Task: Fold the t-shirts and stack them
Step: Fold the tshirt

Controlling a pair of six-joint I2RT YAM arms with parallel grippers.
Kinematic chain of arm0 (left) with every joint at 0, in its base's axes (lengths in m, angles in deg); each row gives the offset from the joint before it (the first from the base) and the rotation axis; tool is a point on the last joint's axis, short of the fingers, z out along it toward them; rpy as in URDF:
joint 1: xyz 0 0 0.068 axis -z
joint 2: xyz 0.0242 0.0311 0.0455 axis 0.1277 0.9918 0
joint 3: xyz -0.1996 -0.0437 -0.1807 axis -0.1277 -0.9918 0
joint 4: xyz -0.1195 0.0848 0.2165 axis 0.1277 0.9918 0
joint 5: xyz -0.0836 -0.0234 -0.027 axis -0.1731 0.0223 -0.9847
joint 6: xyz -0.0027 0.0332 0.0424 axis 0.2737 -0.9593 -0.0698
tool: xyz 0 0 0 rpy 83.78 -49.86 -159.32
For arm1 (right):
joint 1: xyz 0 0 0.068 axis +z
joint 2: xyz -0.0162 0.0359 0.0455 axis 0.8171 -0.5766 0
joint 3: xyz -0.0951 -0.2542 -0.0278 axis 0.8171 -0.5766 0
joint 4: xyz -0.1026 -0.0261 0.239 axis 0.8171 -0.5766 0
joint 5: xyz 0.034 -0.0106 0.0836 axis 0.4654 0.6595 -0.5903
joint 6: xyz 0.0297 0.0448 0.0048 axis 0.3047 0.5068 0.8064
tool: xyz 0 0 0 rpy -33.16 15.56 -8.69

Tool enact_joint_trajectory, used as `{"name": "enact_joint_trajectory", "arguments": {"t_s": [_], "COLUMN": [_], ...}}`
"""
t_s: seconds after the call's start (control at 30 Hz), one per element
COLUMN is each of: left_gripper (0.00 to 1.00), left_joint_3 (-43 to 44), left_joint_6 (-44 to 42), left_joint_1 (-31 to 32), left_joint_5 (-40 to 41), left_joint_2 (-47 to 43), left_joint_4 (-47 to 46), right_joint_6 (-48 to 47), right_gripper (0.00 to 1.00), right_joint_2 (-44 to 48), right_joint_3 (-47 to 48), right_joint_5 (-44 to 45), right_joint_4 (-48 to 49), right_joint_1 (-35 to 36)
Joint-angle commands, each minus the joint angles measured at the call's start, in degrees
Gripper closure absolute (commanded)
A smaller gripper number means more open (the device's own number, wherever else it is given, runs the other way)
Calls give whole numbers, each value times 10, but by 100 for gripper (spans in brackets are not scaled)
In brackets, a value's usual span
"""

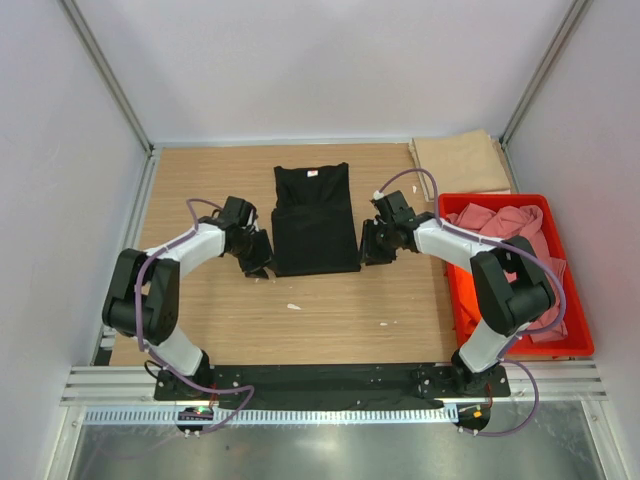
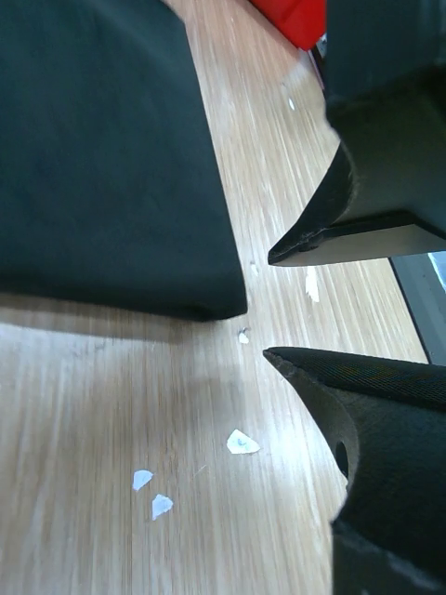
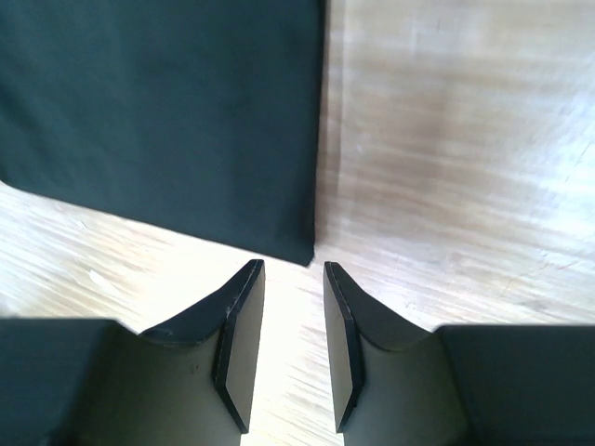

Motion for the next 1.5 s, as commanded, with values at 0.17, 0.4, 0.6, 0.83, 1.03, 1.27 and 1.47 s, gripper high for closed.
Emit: {"name": "enact_joint_trajectory", "arguments": {"t_s": [0.17,0.4,0.6,0.83,1.03,1.27,1.47], "left_gripper": [59,64,89,100,100,70,58], "left_joint_3": [-27,-25,-23,-31,-31,-22,4], "left_joint_6": [10,10,11,29,33,30,15], "left_joint_1": [4,5,11,32,39,48,48], "left_joint_5": [-34,-30,1,59,55,58,86], "left_joint_2": [33,55,38,22,28,22,19], "left_joint_4": [-94,-103,-81,-56,-57,-40,-22], "right_joint_6": [-17,-20,-10,40,62,51,30], "right_gripper": [62,63,99,99,99,70,61], "right_joint_2": [6,-19,1,77,109,135,87], "right_joint_3": [-38,-47,-67,-188,-245,-223,-171], "right_joint_5": [-29,-31,12,44,32,41,33], "right_joint_4": [71,117,117,199,262,228,192], "right_joint_1": [3,3,3,6,10,10,10]}}
